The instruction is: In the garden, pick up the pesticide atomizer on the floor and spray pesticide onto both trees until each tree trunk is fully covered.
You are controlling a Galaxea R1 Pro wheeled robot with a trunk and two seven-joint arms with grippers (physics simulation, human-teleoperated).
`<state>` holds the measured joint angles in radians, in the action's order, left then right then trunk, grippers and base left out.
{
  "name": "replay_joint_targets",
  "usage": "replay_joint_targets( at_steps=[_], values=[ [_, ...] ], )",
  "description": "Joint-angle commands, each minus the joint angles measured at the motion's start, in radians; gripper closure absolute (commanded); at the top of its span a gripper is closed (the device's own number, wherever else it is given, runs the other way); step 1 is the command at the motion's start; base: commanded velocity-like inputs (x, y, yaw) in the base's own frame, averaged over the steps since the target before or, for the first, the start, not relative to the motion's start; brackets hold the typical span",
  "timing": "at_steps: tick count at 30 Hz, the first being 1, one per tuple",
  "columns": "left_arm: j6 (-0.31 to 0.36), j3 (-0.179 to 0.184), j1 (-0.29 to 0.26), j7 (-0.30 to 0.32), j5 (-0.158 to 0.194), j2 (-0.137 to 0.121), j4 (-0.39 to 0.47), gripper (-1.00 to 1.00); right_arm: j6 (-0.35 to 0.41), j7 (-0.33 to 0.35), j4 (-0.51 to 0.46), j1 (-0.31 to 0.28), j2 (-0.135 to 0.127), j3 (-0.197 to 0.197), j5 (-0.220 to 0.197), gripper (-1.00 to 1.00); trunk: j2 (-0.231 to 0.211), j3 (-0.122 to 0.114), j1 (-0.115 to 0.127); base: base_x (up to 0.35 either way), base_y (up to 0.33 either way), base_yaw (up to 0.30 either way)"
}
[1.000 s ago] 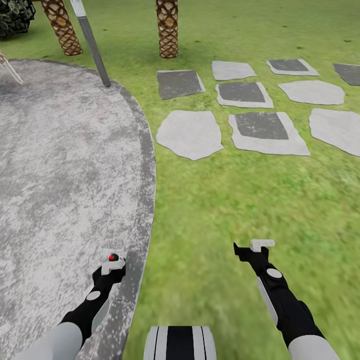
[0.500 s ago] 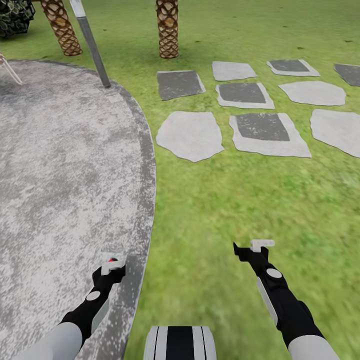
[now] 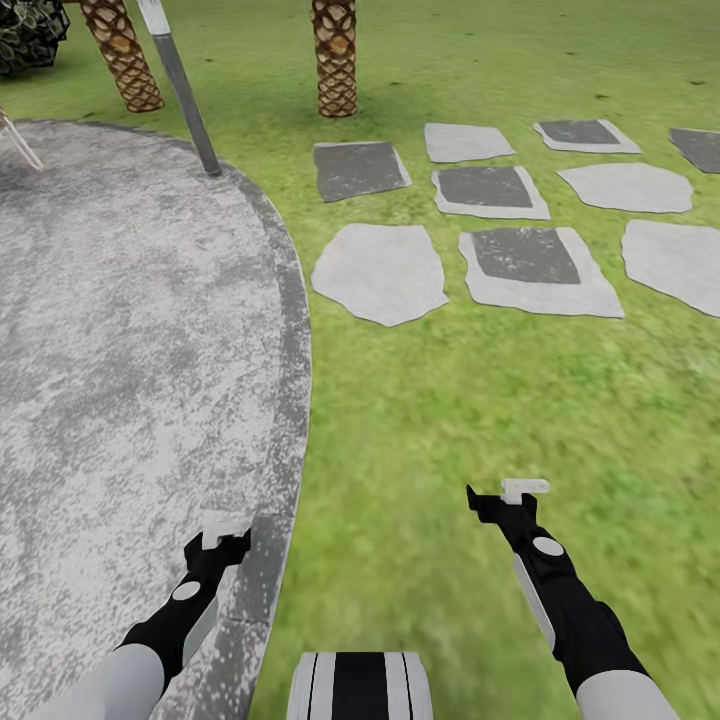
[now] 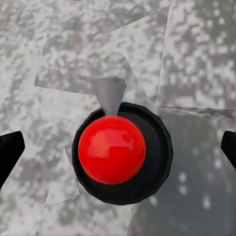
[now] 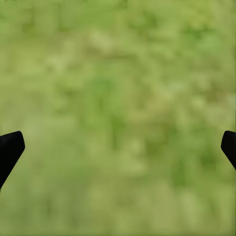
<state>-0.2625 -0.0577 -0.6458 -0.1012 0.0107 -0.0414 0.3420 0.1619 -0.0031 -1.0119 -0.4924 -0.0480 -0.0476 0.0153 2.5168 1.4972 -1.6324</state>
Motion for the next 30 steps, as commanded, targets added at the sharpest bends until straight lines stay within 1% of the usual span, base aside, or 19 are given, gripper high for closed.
replay_joint_targets(
  at_steps=[1, 26, 30],
  values=[
    [0.000, 0.000, 0.000, 0.000, 0.001, 0.000, 0.000, -1.00, 0.000, 0.000, 0.000, 0.000, 0.000, 0.000, 0.000, -1.00, 0.000, 0.000, 0.000, 0.022, 0.000, 0.000],
    [-0.002, -0.001, 0.000, 0.000, 0.003, -0.001, 0.003, -1.00, 0.000, 0.000, 0.001, 0.000, 0.000, 0.000, 0.000, -1.00, 0.000, -0.004, 0.000, 0.002, 0.000, 0.000],
    [-0.001, -0.001, 0.000, 0.000, 0.003, -0.001, 0.003, -1.00, 0.000, 0.000, 0.001, 0.000, 0.000, 0.000, 0.000, -1.00, 0.000, -0.004, 0.000, 0.000, 0.000, 0.090]
  ],
)
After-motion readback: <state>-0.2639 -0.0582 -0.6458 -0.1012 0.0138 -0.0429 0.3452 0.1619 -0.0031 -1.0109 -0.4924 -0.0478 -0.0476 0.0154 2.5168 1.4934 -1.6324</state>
